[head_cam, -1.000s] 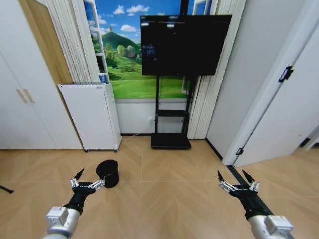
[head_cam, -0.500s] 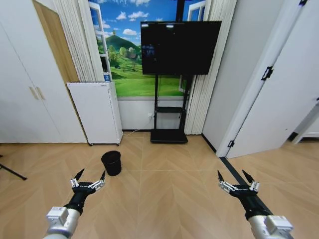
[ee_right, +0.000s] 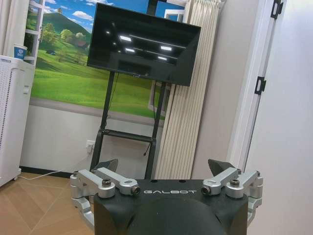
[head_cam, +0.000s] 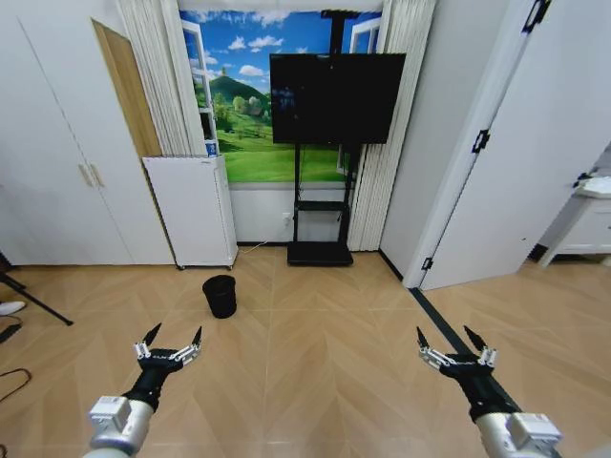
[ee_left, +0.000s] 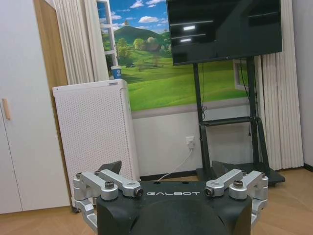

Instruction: Pick up the trash bin and place the garbage on the floor into it.

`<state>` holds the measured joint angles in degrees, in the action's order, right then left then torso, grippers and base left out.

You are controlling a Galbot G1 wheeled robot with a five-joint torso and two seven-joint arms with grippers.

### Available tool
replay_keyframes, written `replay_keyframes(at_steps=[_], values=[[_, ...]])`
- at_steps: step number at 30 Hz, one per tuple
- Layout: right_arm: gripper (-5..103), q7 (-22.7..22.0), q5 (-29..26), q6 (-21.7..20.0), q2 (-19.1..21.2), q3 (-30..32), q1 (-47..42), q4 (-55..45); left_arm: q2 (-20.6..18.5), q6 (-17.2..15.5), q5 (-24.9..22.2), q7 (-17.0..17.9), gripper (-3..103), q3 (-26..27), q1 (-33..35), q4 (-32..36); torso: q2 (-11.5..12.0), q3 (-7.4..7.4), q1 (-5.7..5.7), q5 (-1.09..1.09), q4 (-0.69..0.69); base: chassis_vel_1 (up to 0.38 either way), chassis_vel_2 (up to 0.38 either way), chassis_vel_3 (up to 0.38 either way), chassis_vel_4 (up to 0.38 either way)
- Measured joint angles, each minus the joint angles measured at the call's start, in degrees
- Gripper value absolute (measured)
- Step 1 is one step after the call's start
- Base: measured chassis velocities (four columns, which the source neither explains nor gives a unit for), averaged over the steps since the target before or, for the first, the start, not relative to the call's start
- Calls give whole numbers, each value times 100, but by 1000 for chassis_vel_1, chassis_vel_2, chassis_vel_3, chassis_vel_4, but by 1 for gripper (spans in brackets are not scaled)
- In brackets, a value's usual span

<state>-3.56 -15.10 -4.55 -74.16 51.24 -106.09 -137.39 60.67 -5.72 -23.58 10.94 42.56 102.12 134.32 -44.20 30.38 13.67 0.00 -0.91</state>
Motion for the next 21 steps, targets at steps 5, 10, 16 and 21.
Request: replay_keyframes(at_steps=[5, 10, 16, 21], values=[[100, 0, 0, 0, 0, 0, 1, 0, 0, 0, 0, 0, 100, 0, -1, 0, 1, 0, 1, 0, 0, -37, 30, 36, -31], [100, 0, 0, 0, 0, 0, -1, 0, 0, 0, 0, 0, 100, 0, 0, 0, 0, -2, -3, 0, 0, 0, 0, 0, 0], [100, 0, 0, 0, 0, 0, -2, 0, 0, 0, 0, 0, 100, 0, 0, 0, -1, -2, -4, 0, 0, -36, 36, 23, -37], [100, 0, 0, 0, 0, 0, -2, 0, 0, 0, 0, 0, 100, 0, 0, 0, -1, -2, -4, 0, 0, -138, 137, 130, -124]])
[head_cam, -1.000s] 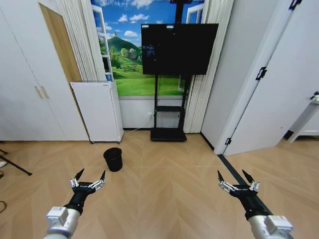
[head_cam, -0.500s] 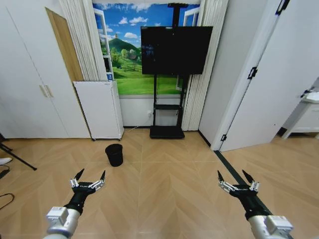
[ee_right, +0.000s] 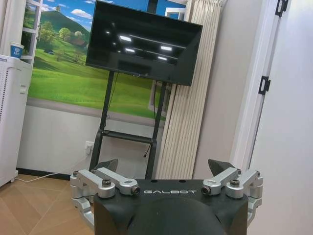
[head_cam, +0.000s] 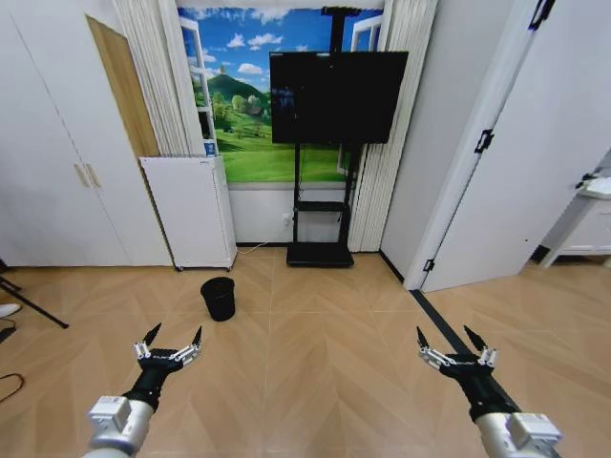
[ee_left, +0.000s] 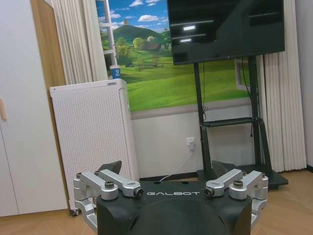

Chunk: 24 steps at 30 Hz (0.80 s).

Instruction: Pick up the trash bin and place the garbage on the floor into it.

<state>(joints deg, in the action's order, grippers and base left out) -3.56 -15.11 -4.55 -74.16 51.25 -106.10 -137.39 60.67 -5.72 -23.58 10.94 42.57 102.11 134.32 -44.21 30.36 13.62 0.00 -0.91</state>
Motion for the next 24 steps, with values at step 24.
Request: replay_keyframes(at_steps=[24], values=[[100, 0, 0, 0, 0, 0, 0, 1, 0, 0, 0, 0, 100, 0, 1, 0, 0, 0, 0, 0, 0, -63, 56, 55, -50]])
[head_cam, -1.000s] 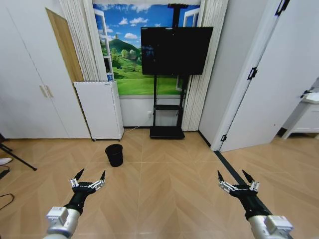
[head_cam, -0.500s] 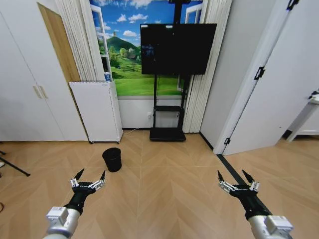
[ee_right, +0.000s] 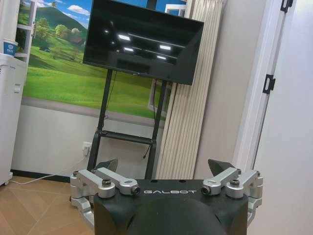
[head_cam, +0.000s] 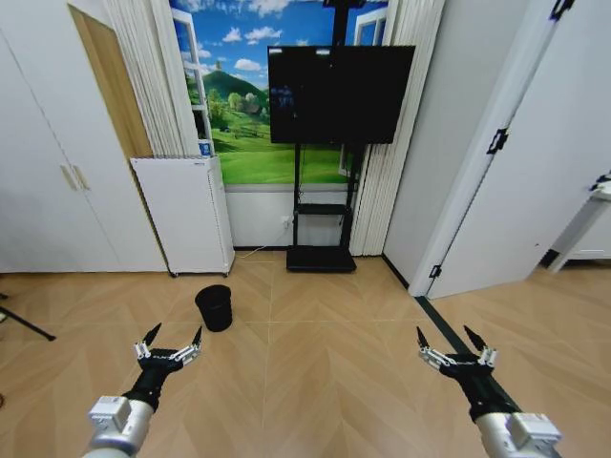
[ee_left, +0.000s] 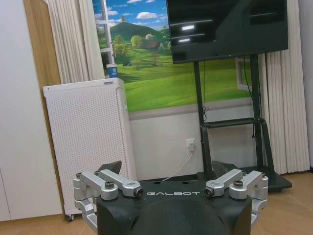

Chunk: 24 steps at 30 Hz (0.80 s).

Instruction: Pick up the trash bin and place the garbage on the floor into it.

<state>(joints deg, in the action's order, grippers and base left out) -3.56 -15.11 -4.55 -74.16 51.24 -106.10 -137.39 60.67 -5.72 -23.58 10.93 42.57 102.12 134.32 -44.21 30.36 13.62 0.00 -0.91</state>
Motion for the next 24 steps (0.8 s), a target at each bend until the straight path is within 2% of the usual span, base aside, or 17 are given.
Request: replay_keyframes(at_steps=[18, 24], values=[[100, 0, 0, 0, 0, 0, -1, 0, 0, 0, 0, 0, 100, 0, 0, 0, -1, -1, -2, -1, 0, 104, -112, -106, 103], [100, 0, 0, 0, 0, 0, 1, 0, 0, 0, 0, 0, 100, 0, 0, 0, 0, 1, 2, -1, 0, -8, -4, 18, -7]])
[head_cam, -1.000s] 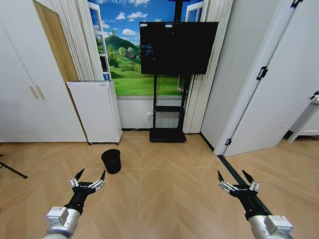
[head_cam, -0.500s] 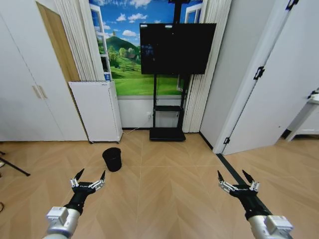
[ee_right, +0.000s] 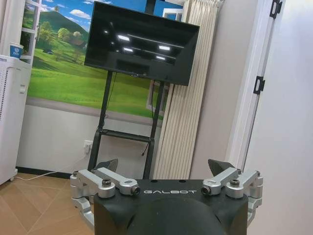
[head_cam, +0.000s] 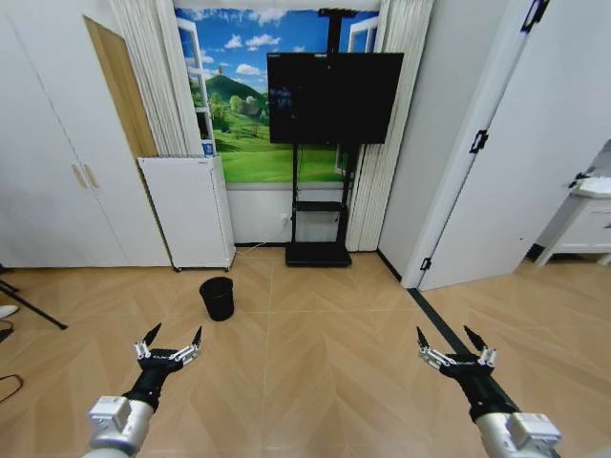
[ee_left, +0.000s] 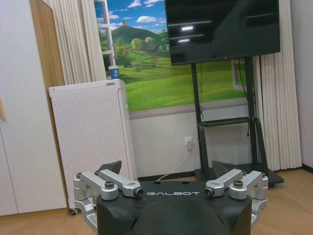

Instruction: Pick up the trash bin and place the garbage on the floor into it.

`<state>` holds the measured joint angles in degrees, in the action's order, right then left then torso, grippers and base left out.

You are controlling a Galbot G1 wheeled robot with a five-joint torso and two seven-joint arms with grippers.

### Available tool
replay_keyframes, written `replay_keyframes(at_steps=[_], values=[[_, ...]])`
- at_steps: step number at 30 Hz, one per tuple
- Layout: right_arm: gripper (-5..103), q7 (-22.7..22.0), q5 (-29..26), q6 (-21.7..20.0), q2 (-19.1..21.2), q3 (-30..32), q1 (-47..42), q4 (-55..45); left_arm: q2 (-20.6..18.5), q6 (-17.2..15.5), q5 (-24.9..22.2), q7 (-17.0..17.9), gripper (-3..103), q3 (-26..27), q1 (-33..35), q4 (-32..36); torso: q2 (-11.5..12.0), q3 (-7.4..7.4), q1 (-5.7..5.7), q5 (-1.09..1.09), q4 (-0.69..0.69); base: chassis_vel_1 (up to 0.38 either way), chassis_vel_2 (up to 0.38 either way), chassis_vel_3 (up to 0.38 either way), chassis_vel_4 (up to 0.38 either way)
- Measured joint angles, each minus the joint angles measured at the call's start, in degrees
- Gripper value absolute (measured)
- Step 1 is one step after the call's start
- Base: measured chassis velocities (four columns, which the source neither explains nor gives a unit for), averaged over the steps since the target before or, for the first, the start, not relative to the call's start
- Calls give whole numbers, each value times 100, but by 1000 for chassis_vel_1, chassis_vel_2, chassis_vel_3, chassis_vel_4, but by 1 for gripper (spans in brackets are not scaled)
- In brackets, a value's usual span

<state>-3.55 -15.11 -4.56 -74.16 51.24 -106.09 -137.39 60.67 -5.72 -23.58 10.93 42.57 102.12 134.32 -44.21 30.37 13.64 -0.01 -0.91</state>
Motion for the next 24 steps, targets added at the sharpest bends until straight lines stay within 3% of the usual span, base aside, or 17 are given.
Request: replay_keyframes(at_steps=[24], values=[[100, 0, 0, 0, 0, 0, 0, 0, 0, 0, 0, 0, 100, 0, -1, 0, 1, 0, 1, 0, 0, -6, 5, 8, -4]])
